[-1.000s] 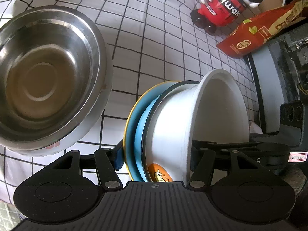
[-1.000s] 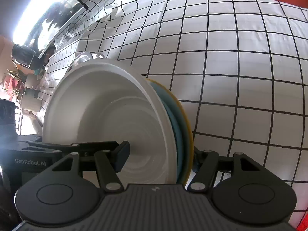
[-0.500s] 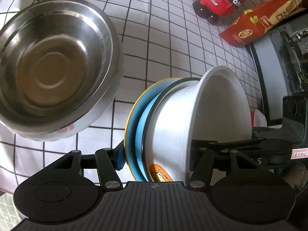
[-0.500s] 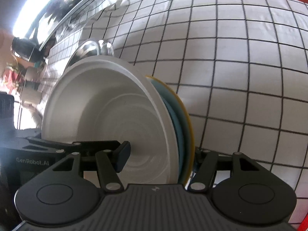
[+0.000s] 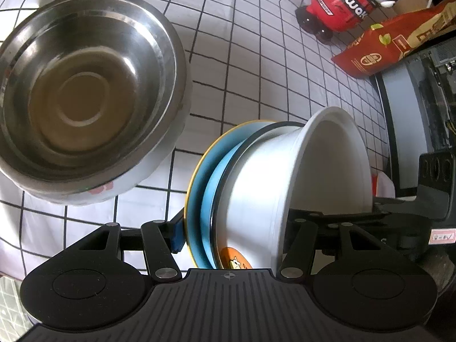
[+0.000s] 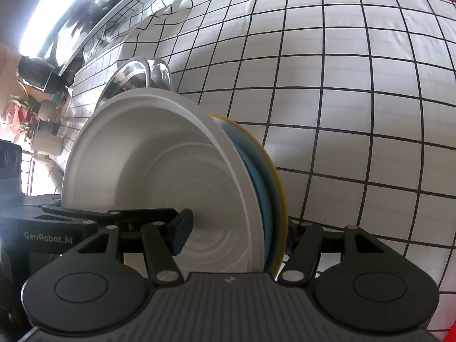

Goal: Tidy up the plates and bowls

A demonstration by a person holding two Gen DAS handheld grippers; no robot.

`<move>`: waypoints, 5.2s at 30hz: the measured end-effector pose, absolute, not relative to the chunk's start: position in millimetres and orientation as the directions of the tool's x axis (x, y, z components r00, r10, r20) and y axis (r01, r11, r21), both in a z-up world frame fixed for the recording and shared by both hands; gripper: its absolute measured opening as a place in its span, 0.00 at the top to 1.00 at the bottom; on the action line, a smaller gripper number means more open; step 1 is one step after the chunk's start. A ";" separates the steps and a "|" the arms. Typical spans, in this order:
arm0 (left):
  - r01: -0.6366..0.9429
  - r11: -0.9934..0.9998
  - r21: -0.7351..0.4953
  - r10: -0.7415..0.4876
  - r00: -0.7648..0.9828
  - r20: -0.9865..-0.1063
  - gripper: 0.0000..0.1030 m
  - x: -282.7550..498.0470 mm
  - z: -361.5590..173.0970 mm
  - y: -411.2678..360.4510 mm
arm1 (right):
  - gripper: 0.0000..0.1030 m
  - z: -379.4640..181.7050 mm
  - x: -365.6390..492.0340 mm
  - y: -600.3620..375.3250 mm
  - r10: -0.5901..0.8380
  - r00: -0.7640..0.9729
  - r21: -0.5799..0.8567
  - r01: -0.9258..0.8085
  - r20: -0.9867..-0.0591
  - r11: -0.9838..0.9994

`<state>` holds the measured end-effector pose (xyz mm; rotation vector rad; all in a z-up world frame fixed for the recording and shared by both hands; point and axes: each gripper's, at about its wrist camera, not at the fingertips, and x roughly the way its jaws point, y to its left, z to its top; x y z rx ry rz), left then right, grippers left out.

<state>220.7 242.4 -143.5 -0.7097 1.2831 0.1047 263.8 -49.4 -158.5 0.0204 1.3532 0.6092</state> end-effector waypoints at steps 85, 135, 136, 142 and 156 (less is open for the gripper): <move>-0.387 0.800 -0.459 -0.345 0.330 -0.879 0.38 211.3 -154.7 246.3 | 0.45 -165.8 255.5 -56.9 0.446 0.119 0.402 -0.275 -0.887 0.873; -0.559 0.515 -0.650 -0.373 0.537 -0.757 0.37 158.0 -143.3 427.7 | 0.43 -141.7 315.0 168.7 0.209 0.022 0.172 -0.487 -0.978 0.856; -0.554 0.503 -0.664 -0.379 0.549 -0.745 0.37 156.2 -145.4 430.3 | 0.43 -141.3 314.9 173.1 0.199 0.025 0.162 -0.488 -0.980 0.857; -0.550 0.461 -0.696 -0.406 0.567 -0.717 0.37 143.9 -149.7 439.3 | 0.41 -135.7 307.8 192.9 0.123 0.058 0.075 -0.519 -0.991 0.851; -0.552 0.465 -0.692 -0.421 0.550 -0.721 0.39 143.7 -148.9 444.4 | 0.42 -127.1 315.5 180.3 0.119 0.045 0.086 -0.452 -0.992 0.888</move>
